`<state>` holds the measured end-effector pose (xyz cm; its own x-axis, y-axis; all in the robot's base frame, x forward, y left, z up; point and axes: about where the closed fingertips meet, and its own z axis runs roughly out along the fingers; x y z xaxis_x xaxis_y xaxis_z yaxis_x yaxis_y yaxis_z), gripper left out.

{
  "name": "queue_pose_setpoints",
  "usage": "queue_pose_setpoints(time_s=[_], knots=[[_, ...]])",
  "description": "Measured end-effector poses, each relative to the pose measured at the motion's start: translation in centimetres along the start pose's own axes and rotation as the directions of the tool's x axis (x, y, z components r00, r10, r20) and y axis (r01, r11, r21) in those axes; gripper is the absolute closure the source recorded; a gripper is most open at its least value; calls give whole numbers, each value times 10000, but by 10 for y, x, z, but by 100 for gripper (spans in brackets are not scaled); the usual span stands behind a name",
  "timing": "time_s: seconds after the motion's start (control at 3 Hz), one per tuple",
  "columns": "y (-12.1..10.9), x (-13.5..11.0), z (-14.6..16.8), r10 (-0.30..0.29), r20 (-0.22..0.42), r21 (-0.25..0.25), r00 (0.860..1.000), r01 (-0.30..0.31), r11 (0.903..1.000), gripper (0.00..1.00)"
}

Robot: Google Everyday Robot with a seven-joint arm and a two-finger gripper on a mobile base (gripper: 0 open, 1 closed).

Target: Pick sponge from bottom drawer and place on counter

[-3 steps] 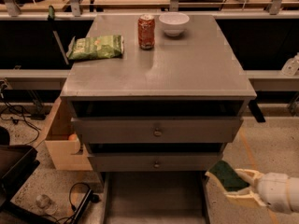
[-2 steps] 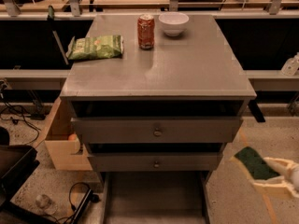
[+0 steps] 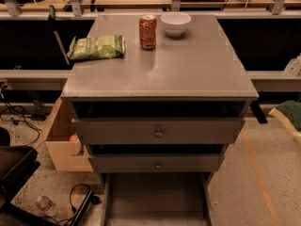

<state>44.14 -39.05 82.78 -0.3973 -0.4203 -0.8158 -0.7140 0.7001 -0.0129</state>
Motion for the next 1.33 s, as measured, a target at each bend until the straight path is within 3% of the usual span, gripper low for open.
queue_pose_setpoints(time_s=[0.33,0.67,1.33], knots=[[-36,-56,20,-633,92,-305,9980,636,9975,100],[-58,-123,73,-1628,-179,-886,9865,1606,9830,100],[-59,-179,158,-2628,-400,-1853,9640,2513,9500,100]])
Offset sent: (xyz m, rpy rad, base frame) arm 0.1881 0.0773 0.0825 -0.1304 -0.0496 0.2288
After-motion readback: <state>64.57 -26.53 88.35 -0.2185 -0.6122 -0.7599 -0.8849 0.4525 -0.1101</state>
